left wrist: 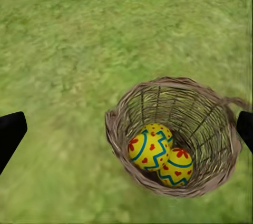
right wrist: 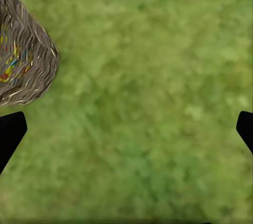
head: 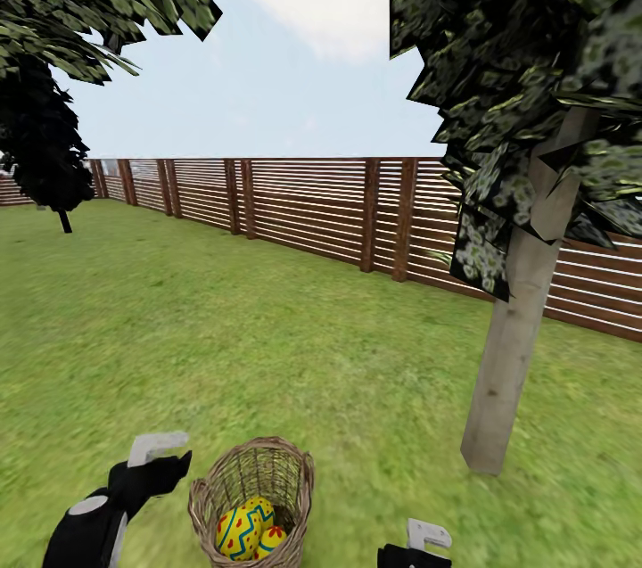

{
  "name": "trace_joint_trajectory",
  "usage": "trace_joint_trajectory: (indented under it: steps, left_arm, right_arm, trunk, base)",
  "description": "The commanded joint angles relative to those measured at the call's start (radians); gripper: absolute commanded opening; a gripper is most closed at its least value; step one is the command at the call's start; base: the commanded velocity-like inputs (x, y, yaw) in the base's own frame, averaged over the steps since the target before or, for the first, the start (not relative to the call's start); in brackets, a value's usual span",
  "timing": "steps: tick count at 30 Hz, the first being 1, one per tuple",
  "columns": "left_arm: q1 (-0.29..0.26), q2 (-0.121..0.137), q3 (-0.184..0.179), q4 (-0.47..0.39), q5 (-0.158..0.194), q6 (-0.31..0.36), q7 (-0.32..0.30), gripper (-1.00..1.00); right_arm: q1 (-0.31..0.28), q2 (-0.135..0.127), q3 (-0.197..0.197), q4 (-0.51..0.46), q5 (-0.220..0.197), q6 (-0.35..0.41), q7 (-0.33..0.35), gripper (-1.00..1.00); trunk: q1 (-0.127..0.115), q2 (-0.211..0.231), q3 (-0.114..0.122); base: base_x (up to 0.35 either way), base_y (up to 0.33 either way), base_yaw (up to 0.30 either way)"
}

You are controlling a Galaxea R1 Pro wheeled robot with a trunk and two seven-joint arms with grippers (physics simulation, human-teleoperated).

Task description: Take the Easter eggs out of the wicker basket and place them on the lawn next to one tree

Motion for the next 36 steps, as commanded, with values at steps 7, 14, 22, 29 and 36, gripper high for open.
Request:
trace_joint_trajectory:
  steps: [7,14,22,29,36]
  left_arm:
    - [-0.168,-0.001,-0.09,0.169,-0.012,0.071,0.059,1.0]
    - [-0.396,-0.003,-0.1,0.491,-0.003,0.089,0.078,1.0]
    - [-0.454,-0.005,-0.101,0.704,0.003,0.02,0.083,1.0]
    - [-0.46,-0.002,-0.101,0.782,0.004,-0.039,0.087,1.0]
    - [-0.459,0.001,-0.101,0.797,0.004,-0.104,0.089,1.0]
  right_arm:
    - [0.0,0.002,0.005,-0.002,-0.005,0.006,-0.005,1.0]
    - [0.0,0.001,0.005,-0.002,-0.004,0.006,-0.005,1.0]
    - [0.0,-0.001,0.003,-0.004,-0.004,0.006,-0.005,1.0]
    - [0.002,-0.003,0.002,-0.006,-0.004,0.005,-0.005,1.0]
    - [0.012,-0.003,0.003,-0.013,-0.003,0.005,-0.005,1.0]
  trunk:
    - [0.0,-0.001,-0.001]
    - [0.0,-0.001,-0.001]
    - [0.0,-0.001,-0.001]
    - [0.0,-0.001,-0.001]
    - [0.0,-0.001,-0.001]
  base:
    - [0.0,0.0,0.0]
    - [0.0,0.0,0.0]
    - [0.0,0.0,0.0]
    - [0.0,0.0,0.0]
    - [0.0,0.0,0.0]
